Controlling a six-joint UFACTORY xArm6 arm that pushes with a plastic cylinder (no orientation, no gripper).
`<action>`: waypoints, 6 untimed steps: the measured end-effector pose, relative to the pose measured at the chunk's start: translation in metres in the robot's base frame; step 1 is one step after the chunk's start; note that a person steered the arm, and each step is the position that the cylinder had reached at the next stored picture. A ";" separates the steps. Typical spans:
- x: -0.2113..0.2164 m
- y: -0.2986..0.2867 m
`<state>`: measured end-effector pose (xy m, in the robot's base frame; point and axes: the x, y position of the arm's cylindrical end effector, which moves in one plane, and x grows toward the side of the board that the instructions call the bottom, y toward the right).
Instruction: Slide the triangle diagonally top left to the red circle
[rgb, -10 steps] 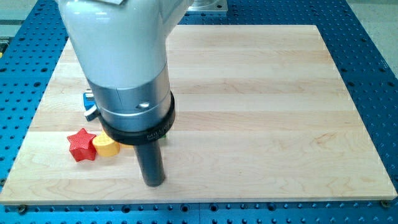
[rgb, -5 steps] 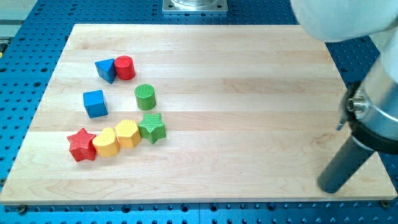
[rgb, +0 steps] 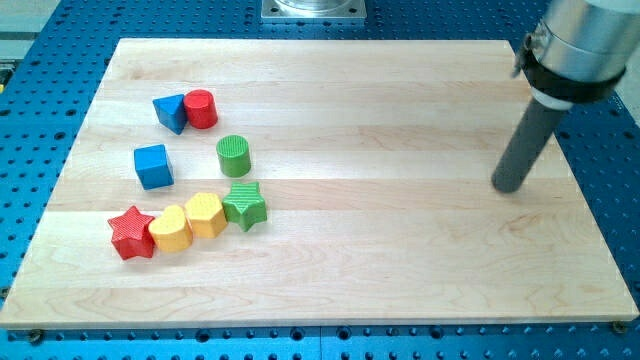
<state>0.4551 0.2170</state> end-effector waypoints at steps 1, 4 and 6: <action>-0.021 -0.007; -0.023 -0.006; -0.073 -0.040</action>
<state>0.3818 0.1768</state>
